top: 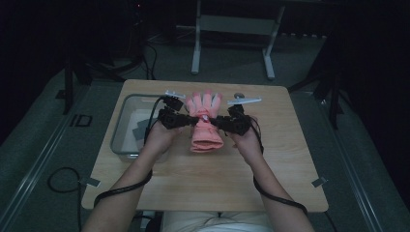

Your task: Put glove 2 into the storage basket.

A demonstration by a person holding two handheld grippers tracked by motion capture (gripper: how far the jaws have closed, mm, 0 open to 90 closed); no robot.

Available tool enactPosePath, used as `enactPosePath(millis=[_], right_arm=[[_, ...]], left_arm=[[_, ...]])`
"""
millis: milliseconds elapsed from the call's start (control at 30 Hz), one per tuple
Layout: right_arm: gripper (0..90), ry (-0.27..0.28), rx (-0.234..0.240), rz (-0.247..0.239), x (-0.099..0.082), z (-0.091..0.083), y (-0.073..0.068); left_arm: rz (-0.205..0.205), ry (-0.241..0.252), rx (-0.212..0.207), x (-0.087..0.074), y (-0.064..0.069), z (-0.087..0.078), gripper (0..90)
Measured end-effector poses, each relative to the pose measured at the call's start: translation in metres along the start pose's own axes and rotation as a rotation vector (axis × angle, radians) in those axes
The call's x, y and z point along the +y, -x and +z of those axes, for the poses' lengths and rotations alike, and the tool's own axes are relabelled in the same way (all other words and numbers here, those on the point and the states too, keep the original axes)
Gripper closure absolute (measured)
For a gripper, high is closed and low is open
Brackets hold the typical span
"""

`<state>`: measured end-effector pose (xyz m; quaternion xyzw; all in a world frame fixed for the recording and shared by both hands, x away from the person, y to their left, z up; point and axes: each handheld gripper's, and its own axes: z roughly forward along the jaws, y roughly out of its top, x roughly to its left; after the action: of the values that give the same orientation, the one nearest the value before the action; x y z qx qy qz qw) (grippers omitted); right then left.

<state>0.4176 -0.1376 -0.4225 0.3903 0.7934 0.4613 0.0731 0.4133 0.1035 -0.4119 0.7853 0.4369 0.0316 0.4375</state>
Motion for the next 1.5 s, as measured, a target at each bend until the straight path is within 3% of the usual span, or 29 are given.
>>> enactPosePath(millis=[567,1100,1300,1500], right_arm=[[72.3,0.011,0.043,-0.078,0.046,0.033,-0.042],[72.4,-0.014,0.104,-0.129,0.075,0.088,-0.083],[72.4,-0.022,0.127,-0.133,0.078,0.11,-0.094],[72.4,-0.041,0.134,-0.119,0.074,0.131,-0.095]], left_arm=[[-0.03,0.046,0.084,0.002,-0.031,-0.061,79.9],[-0.092,0.064,0.175,-0.017,-0.071,-0.108,79.9],[-0.125,0.066,0.204,-0.027,-0.086,-0.117,79.8],[-0.164,0.063,0.226,-0.038,-0.102,-0.111,79.9]])
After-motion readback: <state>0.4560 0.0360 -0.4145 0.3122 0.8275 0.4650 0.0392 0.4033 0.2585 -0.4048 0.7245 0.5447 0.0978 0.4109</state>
